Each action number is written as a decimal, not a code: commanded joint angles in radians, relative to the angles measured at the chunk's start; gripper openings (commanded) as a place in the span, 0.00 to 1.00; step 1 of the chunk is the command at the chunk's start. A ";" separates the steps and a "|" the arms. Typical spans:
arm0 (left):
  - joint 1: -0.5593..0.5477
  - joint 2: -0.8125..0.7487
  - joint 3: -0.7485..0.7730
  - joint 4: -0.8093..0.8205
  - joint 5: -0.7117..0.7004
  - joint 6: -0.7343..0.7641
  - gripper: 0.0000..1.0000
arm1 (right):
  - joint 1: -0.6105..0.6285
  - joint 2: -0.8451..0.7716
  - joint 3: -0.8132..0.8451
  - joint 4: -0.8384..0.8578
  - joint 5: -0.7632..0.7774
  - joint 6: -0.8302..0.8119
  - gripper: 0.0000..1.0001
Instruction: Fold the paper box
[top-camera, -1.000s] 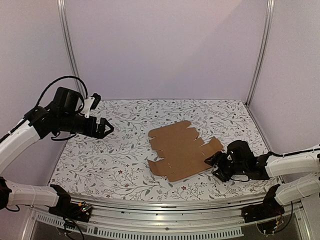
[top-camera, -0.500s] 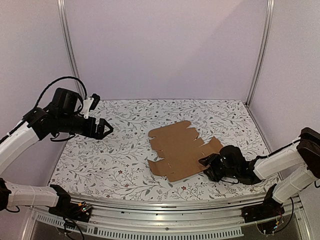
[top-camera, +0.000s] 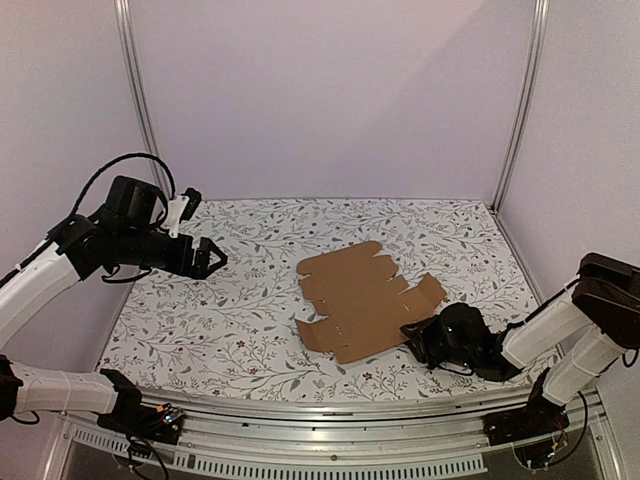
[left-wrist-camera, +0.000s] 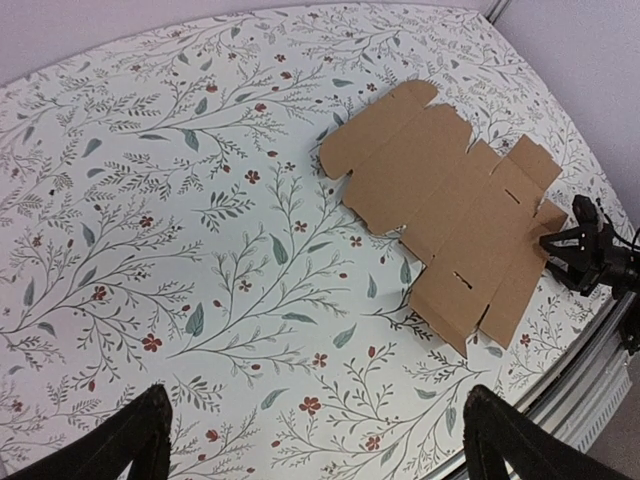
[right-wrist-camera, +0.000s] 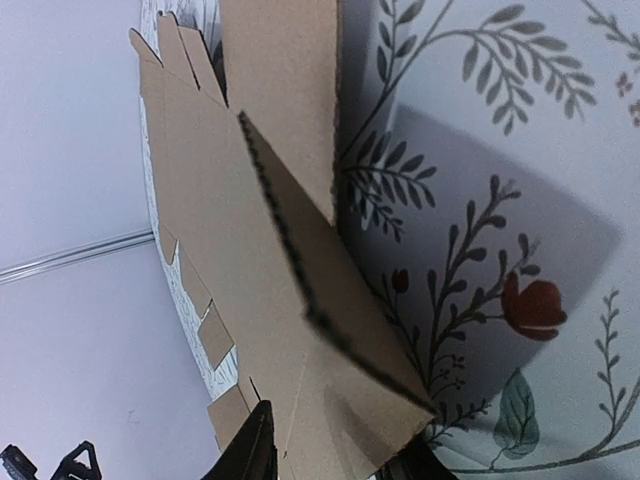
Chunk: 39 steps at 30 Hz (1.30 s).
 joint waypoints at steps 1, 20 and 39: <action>-0.009 0.015 -0.008 0.008 0.008 0.013 1.00 | 0.007 0.037 -0.026 -0.015 0.043 0.009 0.27; -0.008 -0.001 -0.011 0.014 -0.040 0.007 0.99 | 0.008 -0.076 0.041 -0.015 0.032 -0.133 0.00; -0.010 -0.070 0.155 -0.078 -0.054 0.000 1.00 | -0.097 -0.428 0.614 -0.919 -0.383 -0.961 0.00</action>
